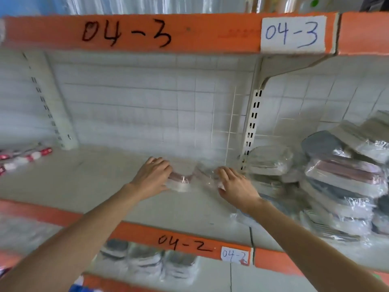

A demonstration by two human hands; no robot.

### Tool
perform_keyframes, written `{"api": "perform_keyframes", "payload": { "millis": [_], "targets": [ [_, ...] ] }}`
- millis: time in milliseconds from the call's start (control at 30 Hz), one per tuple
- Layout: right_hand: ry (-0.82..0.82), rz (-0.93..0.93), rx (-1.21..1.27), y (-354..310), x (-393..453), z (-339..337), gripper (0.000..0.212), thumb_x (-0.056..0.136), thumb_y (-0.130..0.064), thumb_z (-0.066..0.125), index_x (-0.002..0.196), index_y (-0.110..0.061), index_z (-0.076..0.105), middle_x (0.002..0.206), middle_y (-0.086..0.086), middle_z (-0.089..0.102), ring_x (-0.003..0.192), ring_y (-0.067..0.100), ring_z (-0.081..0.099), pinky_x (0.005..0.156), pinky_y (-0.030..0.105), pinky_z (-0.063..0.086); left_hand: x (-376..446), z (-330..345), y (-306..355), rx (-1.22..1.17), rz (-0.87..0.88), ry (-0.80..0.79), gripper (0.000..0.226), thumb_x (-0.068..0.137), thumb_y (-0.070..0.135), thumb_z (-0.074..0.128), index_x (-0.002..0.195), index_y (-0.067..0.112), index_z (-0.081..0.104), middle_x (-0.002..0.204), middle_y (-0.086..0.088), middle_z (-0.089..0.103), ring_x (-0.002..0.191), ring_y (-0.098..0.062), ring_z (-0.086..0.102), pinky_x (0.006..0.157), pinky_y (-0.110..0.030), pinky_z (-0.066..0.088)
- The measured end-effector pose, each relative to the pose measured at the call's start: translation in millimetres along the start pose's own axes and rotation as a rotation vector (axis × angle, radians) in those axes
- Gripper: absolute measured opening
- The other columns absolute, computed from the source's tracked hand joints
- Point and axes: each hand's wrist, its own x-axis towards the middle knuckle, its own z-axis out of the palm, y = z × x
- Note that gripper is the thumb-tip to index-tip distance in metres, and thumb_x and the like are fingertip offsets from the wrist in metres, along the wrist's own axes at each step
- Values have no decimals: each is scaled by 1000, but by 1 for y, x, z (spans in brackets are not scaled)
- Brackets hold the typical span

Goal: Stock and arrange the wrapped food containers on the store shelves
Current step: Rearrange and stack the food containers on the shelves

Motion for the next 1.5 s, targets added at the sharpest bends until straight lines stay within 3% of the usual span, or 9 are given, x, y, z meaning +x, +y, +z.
{"api": "perform_keyframes", "payload": {
  "millis": [67, 267, 433, 533, 700, 967, 1133, 1367, 1500],
  "targets": [
    [-70, -33, 41, -6, 6, 15, 48, 91, -18, 50, 136, -11, 33, 144, 2, 32, 132, 20, 34, 99, 26, 31, -21, 4, -13, 37, -97, -63, 56, 36, 39, 90, 80, 12, 68, 82, -4, 66, 81, -23, 65, 69, -30, 49],
    [-219, -102, 25, -14, 31, 23, 50, 81, -15, 53, 127, -14, 34, 131, 0, 36, 116, 22, 44, 81, 21, 32, -49, 29, -16, 13, -155, -230, 61, 79, 51, 60, 125, 14, 47, 122, -2, 49, 114, -22, 45, 94, -30, 30],
    [-237, -21, 42, -35, 60, 21, 68, 87, -50, 50, 142, -19, 27, 149, 4, 20, 139, 21, 18, 109, 36, 21, -48, 33, -26, -276, -277, -299, 80, 77, 54, 67, 139, 15, 37, 133, -4, 38, 122, -21, 38, 103, -31, 33],
    [-295, 190, 93, -47, 75, 26, 87, 86, -65, 45, 149, -15, 12, 156, 11, 4, 144, 28, 4, 114, 43, 15, -44, 38, -31, -394, -281, -474, 91, 87, 49, 60, 151, 10, 9, 158, -6, 9, 144, -21, 11, 117, -32, 14],
    [-346, 417, 249, -49, 85, 36, 98, 79, -65, 58, 144, -5, 17, 146, 14, 29, 136, 30, 27, 107, 40, 28, -43, 49, -30, -342, -298, -493, 89, 90, 53, 51, 152, 13, 1, 159, -1, -2, 146, -19, 2, 117, -36, 8],
    [-323, 244, 155, -49, 69, 22, 87, 73, -50, 71, 136, -5, 31, 137, 11, 37, 127, 27, 37, 104, 36, 32, -39, 41, -29, -468, -409, -500, 103, 67, 62, 72, 144, 13, 24, 132, -2, 25, 127, -22, 28, 111, -38, 25],
    [-126, 79, 93, -46, 44, 1, 80, 73, -41, 71, 135, -9, 31, 134, 7, 35, 125, 25, 35, 107, 34, 27, -47, 32, -19, -483, -458, -368, 96, 63, 59, 77, 138, 17, 34, 120, 0, 28, 118, -18, 31, 105, -34, 33],
    [94, 48, 144, -49, 5, 2, 85, 76, -40, 68, 142, -10, 24, 139, 6, 32, 129, 23, 30, 108, 33, 21, -71, 10, 11, -247, -519, -1, 94, 63, 55, 78, 135, 10, 38, 128, -7, 38, 119, -25, 34, 106, -33, 24],
    [198, 36, 176, -54, -17, 9, 89, 73, -38, 70, 144, -7, 27, 139, 8, 36, 129, 25, 32, 109, 35, 21, -90, -2, 29, -223, -581, 72, 95, 60, 50, 82, 133, 5, 42, 128, -11, 43, 119, -29, 37, 103, -37, 30]
  ]
}}
